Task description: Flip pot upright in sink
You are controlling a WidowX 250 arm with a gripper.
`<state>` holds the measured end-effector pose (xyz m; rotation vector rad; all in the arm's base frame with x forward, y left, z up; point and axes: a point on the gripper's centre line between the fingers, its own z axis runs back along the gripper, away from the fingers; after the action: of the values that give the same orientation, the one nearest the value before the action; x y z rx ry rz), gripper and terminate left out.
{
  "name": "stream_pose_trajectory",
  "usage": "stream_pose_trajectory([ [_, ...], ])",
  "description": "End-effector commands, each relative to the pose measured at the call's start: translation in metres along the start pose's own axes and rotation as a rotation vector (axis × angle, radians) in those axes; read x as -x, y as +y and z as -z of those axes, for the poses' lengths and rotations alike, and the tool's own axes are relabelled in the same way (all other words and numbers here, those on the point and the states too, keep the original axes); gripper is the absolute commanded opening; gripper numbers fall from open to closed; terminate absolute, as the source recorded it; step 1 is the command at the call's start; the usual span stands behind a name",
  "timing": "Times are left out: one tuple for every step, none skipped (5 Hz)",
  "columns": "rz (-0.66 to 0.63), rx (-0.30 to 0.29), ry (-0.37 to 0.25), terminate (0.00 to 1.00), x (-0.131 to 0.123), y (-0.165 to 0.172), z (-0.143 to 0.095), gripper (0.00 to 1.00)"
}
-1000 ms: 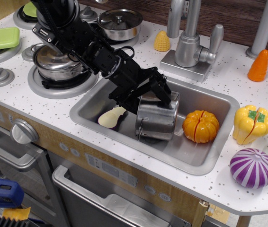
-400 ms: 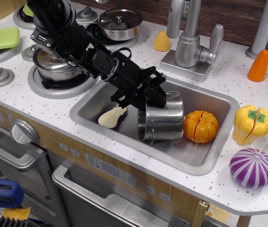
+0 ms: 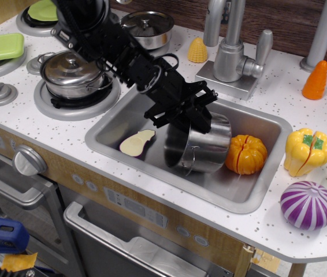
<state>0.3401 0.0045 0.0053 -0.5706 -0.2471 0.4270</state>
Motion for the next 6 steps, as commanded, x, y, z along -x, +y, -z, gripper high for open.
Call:
stream_pose_trajectory([
  [0.066,-0.169,0.000,0.00,-0.0119,-0.0079,-0.0170,0.00],
  [0.080,-0.227,0.017,0.00,-0.0103,-0.0061,-0.0175,0.00],
  [0.089,-0.300,0.016,0.00,-0.0088,-0.0066,-0.0166,0.00],
  [0.086,-0.286,0.004,0.00,-0.0082,-0.0066,-0.0152,1.00],
  [0.083,-0.272,-0.018,0.00,-0.0038,-0.0084,-0.0110,1.00],
  [0.083,-0.272,-0.018,0.00,-0.0038,-0.0084,-0.0110,1.00],
])
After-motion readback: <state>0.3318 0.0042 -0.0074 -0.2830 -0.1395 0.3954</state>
